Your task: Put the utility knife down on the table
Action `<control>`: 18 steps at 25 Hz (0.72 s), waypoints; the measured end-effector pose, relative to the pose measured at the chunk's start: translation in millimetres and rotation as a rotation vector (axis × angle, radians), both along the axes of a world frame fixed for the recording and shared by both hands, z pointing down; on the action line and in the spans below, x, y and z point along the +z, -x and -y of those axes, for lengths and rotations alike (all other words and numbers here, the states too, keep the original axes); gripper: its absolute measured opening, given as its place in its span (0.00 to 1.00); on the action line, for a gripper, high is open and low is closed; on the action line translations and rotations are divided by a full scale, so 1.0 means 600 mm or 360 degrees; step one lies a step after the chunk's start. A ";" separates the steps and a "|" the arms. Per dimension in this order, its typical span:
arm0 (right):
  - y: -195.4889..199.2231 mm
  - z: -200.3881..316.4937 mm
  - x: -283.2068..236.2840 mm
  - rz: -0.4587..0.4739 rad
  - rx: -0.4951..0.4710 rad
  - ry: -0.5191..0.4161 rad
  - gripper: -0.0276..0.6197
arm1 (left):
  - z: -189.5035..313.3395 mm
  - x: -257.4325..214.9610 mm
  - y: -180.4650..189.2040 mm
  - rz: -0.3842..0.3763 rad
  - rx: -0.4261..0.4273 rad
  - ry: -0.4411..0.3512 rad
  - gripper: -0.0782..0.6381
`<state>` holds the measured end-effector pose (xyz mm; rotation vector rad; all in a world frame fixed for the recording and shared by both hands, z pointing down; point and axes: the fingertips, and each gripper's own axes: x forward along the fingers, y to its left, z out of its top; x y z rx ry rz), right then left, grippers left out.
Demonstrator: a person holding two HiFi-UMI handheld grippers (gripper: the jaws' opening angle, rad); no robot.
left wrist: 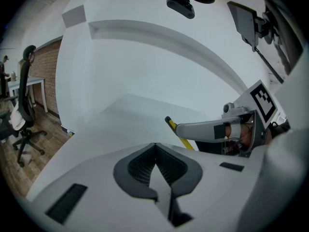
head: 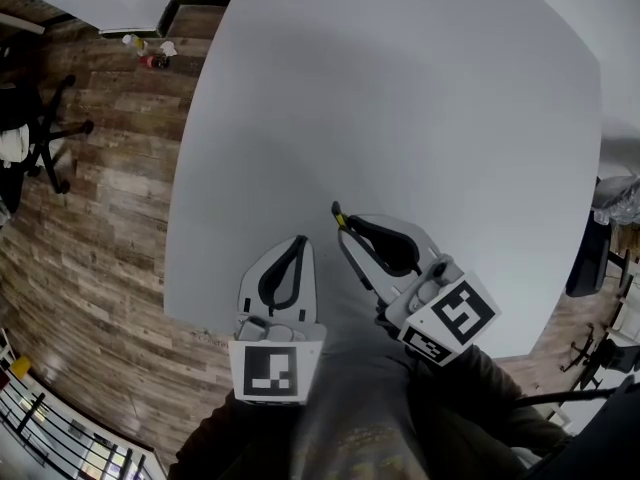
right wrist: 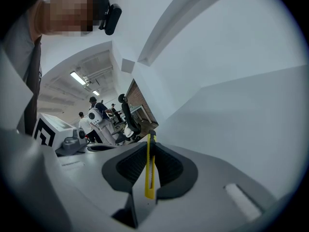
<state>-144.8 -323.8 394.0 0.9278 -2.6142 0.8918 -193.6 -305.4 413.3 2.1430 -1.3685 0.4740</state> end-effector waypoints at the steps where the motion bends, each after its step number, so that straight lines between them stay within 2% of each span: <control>1: 0.000 0.000 0.002 -0.0001 0.0000 0.0004 0.12 | 0.000 0.002 0.000 0.0001 0.0004 0.0002 0.11; 18: 0.009 0.004 0.034 -0.0017 0.0011 0.0066 0.12 | 0.006 0.028 0.009 -0.0016 0.0000 0.0054 0.11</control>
